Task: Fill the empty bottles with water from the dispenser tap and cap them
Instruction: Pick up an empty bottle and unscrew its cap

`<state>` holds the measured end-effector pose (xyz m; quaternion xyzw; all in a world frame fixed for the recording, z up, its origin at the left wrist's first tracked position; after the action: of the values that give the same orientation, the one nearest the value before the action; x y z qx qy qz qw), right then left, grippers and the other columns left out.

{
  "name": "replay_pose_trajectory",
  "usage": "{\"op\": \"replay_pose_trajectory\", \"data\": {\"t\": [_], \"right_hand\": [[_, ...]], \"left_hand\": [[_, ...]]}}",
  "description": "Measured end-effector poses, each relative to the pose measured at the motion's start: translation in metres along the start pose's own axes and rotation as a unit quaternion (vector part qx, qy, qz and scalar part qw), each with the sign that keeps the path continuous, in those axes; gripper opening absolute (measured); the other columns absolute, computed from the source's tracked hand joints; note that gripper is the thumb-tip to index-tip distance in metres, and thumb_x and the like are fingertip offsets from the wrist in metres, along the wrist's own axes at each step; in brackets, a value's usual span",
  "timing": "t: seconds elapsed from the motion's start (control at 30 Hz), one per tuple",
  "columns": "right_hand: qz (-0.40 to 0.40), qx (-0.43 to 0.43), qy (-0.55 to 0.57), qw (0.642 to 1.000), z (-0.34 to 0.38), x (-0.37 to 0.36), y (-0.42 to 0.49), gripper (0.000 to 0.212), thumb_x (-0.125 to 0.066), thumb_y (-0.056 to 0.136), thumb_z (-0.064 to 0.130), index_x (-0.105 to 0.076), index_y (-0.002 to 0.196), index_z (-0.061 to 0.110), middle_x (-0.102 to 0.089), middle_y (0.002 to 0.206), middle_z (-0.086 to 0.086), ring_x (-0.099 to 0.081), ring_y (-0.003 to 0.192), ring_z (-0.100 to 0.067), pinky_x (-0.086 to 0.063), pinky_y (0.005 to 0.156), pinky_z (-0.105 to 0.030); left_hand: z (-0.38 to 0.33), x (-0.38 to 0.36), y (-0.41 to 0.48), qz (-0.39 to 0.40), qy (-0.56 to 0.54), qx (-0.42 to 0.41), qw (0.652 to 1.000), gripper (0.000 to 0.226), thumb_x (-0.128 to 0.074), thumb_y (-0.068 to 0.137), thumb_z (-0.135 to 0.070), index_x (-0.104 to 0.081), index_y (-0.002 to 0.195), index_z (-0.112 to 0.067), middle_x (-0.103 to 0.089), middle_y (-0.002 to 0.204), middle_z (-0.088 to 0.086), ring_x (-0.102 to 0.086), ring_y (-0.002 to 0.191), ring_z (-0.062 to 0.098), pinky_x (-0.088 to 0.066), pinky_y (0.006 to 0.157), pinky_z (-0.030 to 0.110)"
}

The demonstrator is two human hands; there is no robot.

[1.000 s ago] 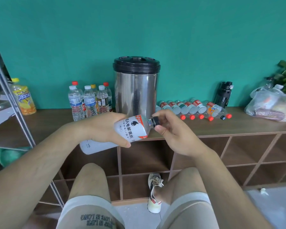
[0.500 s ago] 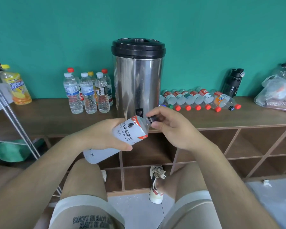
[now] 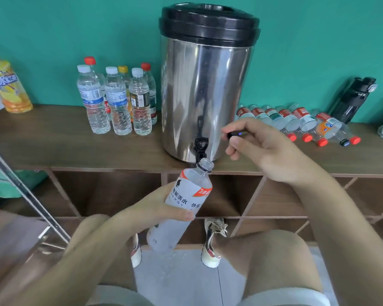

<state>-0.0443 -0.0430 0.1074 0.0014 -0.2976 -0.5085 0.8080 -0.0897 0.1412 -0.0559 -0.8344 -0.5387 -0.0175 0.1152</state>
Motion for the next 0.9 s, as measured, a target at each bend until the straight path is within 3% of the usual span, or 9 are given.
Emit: {"op": "replay_pose_trajectory", "data": {"t": [0.07,0.17,0.3,0.43,0.57,0.73,0.9], "right_hand": [[-0.030,-0.037,-0.020,0.999,-0.024,-0.009,0.005,0.020,-0.049,0.109,0.006,-0.063,0.110,0.020,-0.068,0.090,-0.004,-0.061,0.069,-0.011,-0.050,0.072,-0.021],[-0.106,-0.048,-0.046,0.992,-0.047,-0.016,0.013,0.029,-0.041,0.107,0.008,-0.062,0.093,0.023,-0.060,0.074,0.021,-0.050,0.067,0.000,-0.041,0.070,-0.016],[-0.228,-0.013,-0.036,0.973,-0.049,-0.009,0.026,0.023,-0.039,0.094,0.016,-0.056,0.079,0.021,-0.053,0.072,0.007,-0.047,0.071,-0.004,-0.038,0.067,-0.018],[-0.231,0.048,-0.065,0.970,-0.053,-0.019,0.039,0.027,-0.039,0.096,0.008,-0.057,0.085,0.025,-0.053,0.080,0.014,-0.050,0.079,-0.005,-0.038,0.076,-0.024],[-0.184,0.096,-0.133,0.969,-0.056,-0.037,0.045,0.022,-0.040,0.100,-0.002,-0.060,0.100,0.007,-0.054,0.097,0.002,-0.048,0.092,-0.001,-0.035,0.084,-0.012],[-0.146,0.099,-0.153,0.972,-0.058,-0.043,0.041,0.022,-0.041,0.111,0.010,-0.059,0.122,0.006,-0.056,0.113,-0.003,-0.051,0.107,-0.004,-0.034,0.094,-0.010],[-0.174,0.109,-0.126,0.970,-0.057,-0.034,0.038,0.022,-0.041,0.111,0.012,-0.061,0.121,0.013,-0.056,0.104,0.008,-0.054,0.099,-0.005,-0.038,0.093,-0.018]], "left_hand": [[0.014,-0.007,0.005,-0.042,-0.043,-0.003,0.998,0.054,-0.088,0.079,-0.014,-0.064,0.123,-0.036,-0.074,0.117,-0.002,-0.070,0.111,0.019,-0.057,0.093,0.034],[0.044,-0.016,0.016,-0.128,-0.059,0.013,0.990,0.059,-0.093,0.073,-0.018,-0.061,0.122,-0.030,-0.075,0.110,-0.003,-0.072,0.103,0.018,-0.060,0.089,0.036],[0.075,-0.030,0.038,-0.133,-0.039,0.047,0.989,0.065,-0.092,0.072,-0.015,-0.056,0.122,-0.033,-0.072,0.107,-0.011,-0.070,0.099,0.004,-0.056,0.079,0.021],[0.096,-0.029,0.066,-0.164,-0.054,0.069,0.983,0.064,-0.093,0.069,-0.014,-0.056,0.117,-0.034,-0.072,0.104,-0.012,-0.069,0.096,0.002,-0.054,0.079,0.020],[0.106,-0.015,0.092,-0.202,-0.084,0.053,0.974,0.070,-0.094,0.068,-0.013,-0.056,0.123,-0.035,-0.072,0.108,-0.014,-0.068,0.099,0.000,-0.055,0.087,0.024],[0.108,-0.010,0.099,-0.228,-0.090,0.036,0.969,0.070,-0.095,0.068,-0.014,-0.056,0.123,-0.036,-0.071,0.109,-0.016,-0.067,0.102,0.000,-0.056,0.091,0.028],[0.103,-0.012,0.099,-0.219,-0.092,0.026,0.971,0.068,-0.093,0.070,-0.013,-0.056,0.122,-0.037,-0.071,0.109,-0.018,-0.067,0.102,0.000,-0.058,0.091,0.029]]}}
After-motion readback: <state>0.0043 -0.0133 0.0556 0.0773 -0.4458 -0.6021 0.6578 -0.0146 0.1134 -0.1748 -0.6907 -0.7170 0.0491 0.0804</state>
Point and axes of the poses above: each hand's wrist, its own y-axis towards the middle knuckle, its own x-axis out of the back of the hand, z = x × y, the point moved 8 cm from there along y, towards the middle knuckle
